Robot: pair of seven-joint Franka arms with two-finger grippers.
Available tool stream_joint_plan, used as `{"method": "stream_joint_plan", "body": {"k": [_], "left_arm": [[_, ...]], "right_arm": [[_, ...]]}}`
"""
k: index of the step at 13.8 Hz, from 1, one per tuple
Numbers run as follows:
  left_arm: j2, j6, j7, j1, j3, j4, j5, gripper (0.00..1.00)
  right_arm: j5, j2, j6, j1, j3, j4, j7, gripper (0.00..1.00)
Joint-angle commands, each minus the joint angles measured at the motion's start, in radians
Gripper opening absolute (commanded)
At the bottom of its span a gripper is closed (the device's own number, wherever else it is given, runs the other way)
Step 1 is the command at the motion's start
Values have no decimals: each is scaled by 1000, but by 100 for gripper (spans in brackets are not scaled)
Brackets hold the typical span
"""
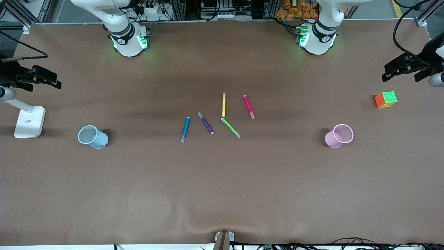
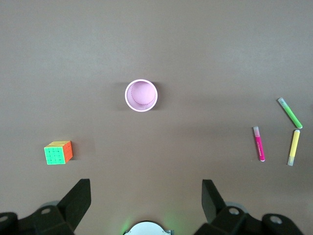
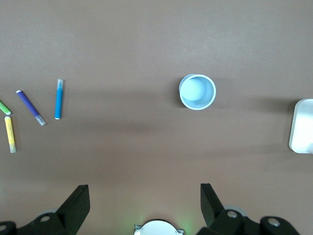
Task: Place pink and blue markers in matching cups
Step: 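Move the left gripper out over the pink cup toward the markers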
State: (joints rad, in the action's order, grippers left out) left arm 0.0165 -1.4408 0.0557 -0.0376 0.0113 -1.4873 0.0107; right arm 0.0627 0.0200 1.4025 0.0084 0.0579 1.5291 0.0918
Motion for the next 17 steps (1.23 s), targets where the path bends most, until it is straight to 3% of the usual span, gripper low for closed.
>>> {"method": "stream_joint_plan", "body": {"k": [1, 17], "left_arm": [[2, -1, -19, 5, 4, 9, -14, 100], [-76, -7, -11, -2, 7, 9, -5, 100]], "right_arm": [[-41, -11, -23, 2, 5, -7, 18, 100], [-43, -12, -31, 1, 3, -3, 20, 100]]}}
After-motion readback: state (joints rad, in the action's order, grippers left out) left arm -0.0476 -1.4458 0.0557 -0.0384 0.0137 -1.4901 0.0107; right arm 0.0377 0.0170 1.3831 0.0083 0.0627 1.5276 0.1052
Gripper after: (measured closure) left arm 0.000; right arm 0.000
